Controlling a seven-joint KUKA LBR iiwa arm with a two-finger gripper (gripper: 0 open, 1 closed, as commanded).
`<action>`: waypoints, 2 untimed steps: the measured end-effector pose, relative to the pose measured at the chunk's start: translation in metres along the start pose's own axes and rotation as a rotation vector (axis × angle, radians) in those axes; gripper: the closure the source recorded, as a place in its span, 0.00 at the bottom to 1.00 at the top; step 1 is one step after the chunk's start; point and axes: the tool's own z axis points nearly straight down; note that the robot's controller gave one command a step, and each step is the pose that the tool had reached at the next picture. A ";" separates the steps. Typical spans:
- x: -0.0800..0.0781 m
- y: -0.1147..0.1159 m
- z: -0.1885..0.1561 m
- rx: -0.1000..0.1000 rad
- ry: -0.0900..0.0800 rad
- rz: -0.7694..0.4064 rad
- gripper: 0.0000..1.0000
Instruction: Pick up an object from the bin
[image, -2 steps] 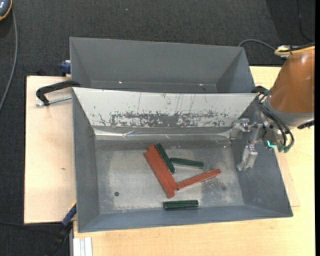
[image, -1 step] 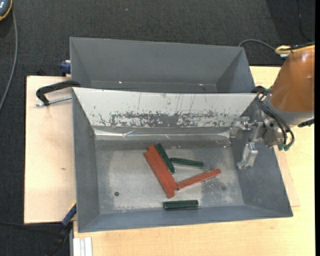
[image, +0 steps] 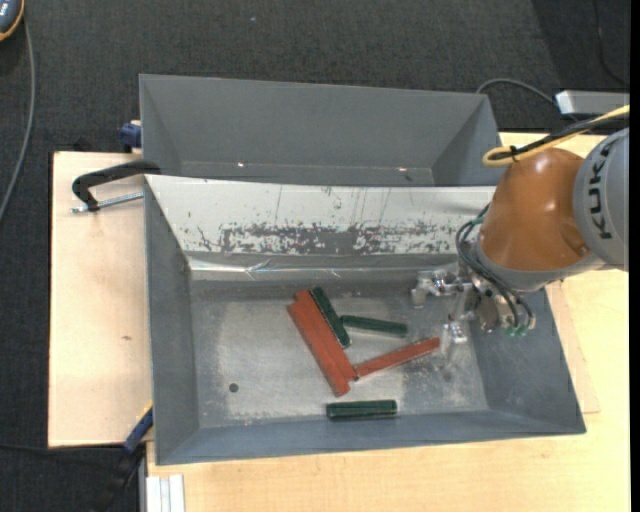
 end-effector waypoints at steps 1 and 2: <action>-0.017 0.023 0.003 -0.002 0.004 -0.183 0.00; -0.008 0.042 -0.001 -0.001 0.002 -0.094 0.00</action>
Offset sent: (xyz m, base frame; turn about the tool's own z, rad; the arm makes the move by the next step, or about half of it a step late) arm -0.0115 0.0570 -0.0080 0.0553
